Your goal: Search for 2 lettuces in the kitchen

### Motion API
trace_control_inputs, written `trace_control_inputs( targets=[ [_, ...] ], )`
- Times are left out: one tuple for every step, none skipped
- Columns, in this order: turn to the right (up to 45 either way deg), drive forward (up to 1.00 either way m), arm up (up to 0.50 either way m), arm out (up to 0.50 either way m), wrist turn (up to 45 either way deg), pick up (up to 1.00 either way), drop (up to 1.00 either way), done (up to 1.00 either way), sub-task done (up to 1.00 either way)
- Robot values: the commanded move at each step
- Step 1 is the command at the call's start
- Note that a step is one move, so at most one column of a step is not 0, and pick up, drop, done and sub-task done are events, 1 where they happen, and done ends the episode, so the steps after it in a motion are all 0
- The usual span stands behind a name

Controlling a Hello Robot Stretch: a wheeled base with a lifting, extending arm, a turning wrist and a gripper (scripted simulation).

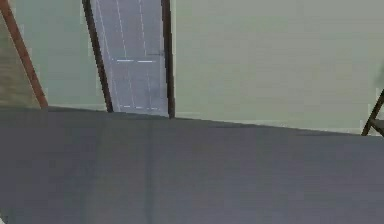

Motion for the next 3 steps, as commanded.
trace_control_inputs(
  targets=[
    [0.0,0.60,0.00,0.00,0.0,0.00,0.00,0.00,0.00],
    [-33.0,0.00,0.00,0.00,0.0,0.00,0.00,0.00,0.00],
    [0.0,0.45,0.00,0.00,0.0,0.00,0.00,0.00,0.00]
  ],
)
